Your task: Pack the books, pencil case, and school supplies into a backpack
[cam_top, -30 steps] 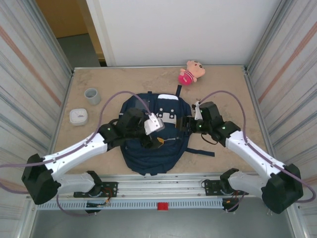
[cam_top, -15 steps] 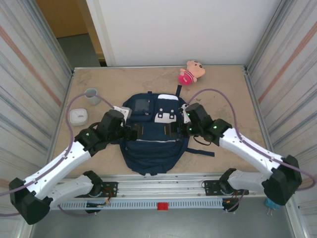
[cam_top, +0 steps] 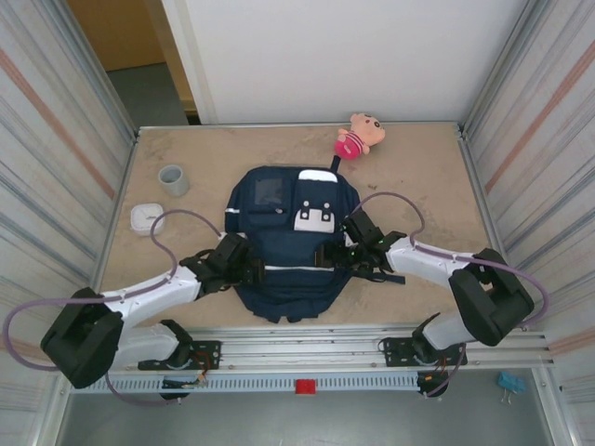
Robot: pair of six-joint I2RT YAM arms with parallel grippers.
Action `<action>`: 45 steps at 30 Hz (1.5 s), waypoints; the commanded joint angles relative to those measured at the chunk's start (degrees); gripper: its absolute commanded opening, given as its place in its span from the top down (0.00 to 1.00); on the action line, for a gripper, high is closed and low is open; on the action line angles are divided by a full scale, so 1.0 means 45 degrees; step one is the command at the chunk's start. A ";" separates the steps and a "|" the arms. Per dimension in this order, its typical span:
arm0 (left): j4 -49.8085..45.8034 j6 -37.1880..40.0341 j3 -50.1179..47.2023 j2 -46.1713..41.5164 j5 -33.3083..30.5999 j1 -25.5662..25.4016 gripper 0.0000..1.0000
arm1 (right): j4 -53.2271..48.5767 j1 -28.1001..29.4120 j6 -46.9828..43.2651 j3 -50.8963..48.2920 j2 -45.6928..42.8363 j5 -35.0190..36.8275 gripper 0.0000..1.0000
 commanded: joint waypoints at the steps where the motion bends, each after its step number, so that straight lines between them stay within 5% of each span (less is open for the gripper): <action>1: 0.1023 -0.0285 -0.0114 0.0843 -0.0420 0.0112 0.29 | 0.0025 -0.0860 0.0007 -0.0058 0.0764 0.0915 0.02; 8: 0.1701 0.0923 0.1813 0.2129 -0.1088 0.0204 0.24 | -0.0145 -0.1865 -0.0736 0.0851 0.0781 0.0642 0.02; 14: 0.0114 0.2512 0.3529 0.0521 -0.2321 0.0421 0.02 | -0.1926 -0.2463 -0.1419 0.1444 -0.2803 0.1815 0.01; 17: -0.0088 0.3828 0.3489 -0.1214 -0.3718 0.0540 0.01 | -0.2196 -0.3073 -0.2348 0.1621 -0.4714 0.2943 0.01; 23: 0.2564 0.8186 0.1010 -0.4930 -0.6331 0.1043 0.01 | -0.0042 -0.5125 -0.4966 0.0304 -0.6664 0.3762 0.01; 31: 0.5951 1.0163 -0.3367 -0.7529 -0.4899 0.4251 0.01 | 0.4936 -0.7145 -0.6803 -0.2741 -0.5827 0.3147 0.01; 37: 1.0562 0.9355 -0.5100 -0.4848 -0.1188 0.7605 0.01 | 0.9600 -0.7523 -0.8034 -0.4212 -0.3121 0.3116 0.01; 42: 1.5244 1.0964 -0.4311 0.0196 -0.0014 0.7987 0.01 | 1.2014 -0.7798 -0.7893 -0.4016 -0.0806 0.2234 0.01; 45: 1.2319 1.0735 -0.2473 0.0796 -0.0826 0.7879 0.01 | 1.6124 -0.7826 -0.7983 -0.4758 0.1676 0.2102 0.01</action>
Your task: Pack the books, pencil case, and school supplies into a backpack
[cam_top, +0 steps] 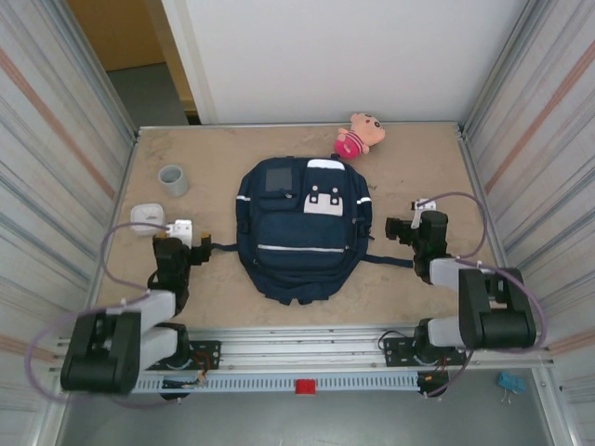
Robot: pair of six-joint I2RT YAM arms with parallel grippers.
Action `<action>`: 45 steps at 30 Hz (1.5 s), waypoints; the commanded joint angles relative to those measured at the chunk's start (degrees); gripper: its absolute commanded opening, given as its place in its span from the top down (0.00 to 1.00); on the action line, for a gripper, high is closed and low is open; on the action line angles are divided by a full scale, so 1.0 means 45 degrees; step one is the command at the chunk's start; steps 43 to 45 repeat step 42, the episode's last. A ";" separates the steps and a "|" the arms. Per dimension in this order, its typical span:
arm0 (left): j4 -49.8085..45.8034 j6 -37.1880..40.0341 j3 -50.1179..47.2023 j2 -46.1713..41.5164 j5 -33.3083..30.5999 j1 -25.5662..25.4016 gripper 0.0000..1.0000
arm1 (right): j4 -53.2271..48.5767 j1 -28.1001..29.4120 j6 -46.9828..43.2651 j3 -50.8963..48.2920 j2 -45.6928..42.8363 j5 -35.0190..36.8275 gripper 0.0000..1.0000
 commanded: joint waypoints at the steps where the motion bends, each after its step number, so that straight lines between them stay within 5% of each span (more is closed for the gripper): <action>1: 0.0763 0.0335 0.1388 0.0212 0.0687 0.0305 0.01 | 0.4515 -0.0032 -0.0303 -0.0392 0.1591 -0.0159 0.01; 3: 0.0461 -0.0006 0.1288 -0.0165 0.1539 0.0798 0.01 | 0.1649 -0.0256 -0.0089 0.0516 0.0999 -0.0691 0.01; 9: 0.0935 0.0030 0.0809 -0.0523 0.2422 0.1022 0.01 | 0.1289 -0.0595 0.0446 0.0851 0.1248 -0.0555 0.01; 11: 0.1065 -0.1156 0.0578 -0.0835 0.2447 0.1154 0.01 | 0.1260 -0.0647 0.0470 0.0884 0.1238 -0.0595 0.01; 14: 0.3629 -0.1430 0.0002 0.0396 0.3793 0.1352 0.01 | 0.1229 -0.0674 0.0494 0.0889 0.1254 -0.0630 0.01; 18: 0.4886 -0.1359 0.1423 0.3886 0.2327 0.1020 0.01 | 0.1237 -0.0671 0.0499 0.0891 0.1257 -0.0627 0.01; 19: 0.1234 -0.1883 0.2455 0.3058 0.2240 0.1074 0.01 | 0.1234 -0.0676 0.0484 0.0904 0.1256 -0.0616 0.01; 22: 0.1954 -0.1494 0.2516 0.3444 0.1093 0.0576 0.01 | 0.1208 -0.0676 0.0487 0.0890 0.1257 -0.0628 0.01; 45: 0.1572 -0.1481 0.2623 0.3294 0.1246 0.0537 0.01 | 0.1424 -0.0508 0.0538 0.0808 0.1269 -0.0011 0.01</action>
